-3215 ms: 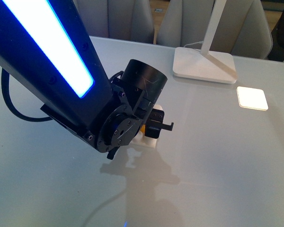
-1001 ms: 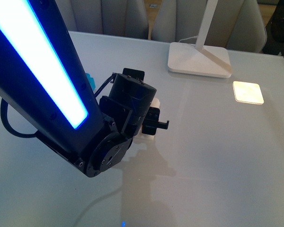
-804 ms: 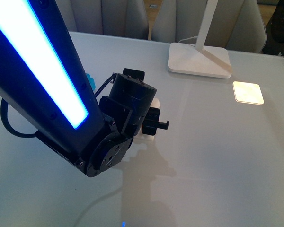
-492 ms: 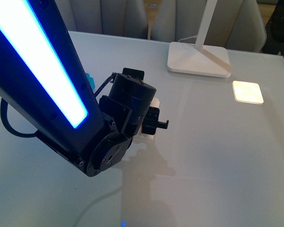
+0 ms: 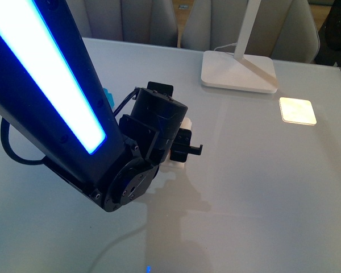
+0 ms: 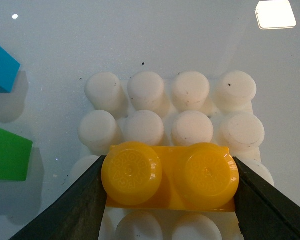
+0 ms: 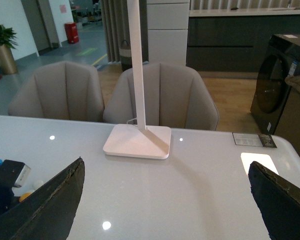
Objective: Insert yellow block into base center
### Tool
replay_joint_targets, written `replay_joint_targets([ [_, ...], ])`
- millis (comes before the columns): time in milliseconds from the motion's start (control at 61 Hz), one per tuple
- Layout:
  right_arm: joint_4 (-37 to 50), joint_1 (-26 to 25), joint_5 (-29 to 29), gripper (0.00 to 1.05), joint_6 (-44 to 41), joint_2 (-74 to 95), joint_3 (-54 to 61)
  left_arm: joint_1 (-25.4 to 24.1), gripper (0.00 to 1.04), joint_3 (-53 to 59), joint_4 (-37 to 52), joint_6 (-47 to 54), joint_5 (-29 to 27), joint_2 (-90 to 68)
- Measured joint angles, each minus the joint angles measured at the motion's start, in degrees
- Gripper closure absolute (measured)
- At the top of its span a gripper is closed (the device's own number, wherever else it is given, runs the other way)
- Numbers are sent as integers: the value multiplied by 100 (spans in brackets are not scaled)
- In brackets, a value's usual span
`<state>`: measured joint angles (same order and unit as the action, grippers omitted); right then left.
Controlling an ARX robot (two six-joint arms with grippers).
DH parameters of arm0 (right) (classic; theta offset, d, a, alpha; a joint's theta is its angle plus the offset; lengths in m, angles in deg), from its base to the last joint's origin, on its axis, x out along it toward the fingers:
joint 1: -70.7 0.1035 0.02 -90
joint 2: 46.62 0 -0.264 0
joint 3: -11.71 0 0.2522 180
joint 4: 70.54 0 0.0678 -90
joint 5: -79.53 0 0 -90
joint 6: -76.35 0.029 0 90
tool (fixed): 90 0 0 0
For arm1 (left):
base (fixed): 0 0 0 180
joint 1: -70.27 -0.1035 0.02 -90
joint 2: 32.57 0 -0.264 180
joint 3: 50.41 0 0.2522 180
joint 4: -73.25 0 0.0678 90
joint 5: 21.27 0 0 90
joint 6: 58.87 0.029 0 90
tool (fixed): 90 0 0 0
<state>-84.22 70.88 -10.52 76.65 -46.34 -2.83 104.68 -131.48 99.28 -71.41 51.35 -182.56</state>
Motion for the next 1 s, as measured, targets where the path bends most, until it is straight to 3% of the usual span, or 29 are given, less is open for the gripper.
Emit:
replay_joint_targets([
  [328,0,0,0,9,0,0,0,-48,42,68,-7,33,131,162],
  [541,0,0,0,9,0,0,0,-118,6,240,-120,-133,306,212],
  [1001,0,0,-2,9,2,0,0,-264,7,1014,195,-649,568,841],
])
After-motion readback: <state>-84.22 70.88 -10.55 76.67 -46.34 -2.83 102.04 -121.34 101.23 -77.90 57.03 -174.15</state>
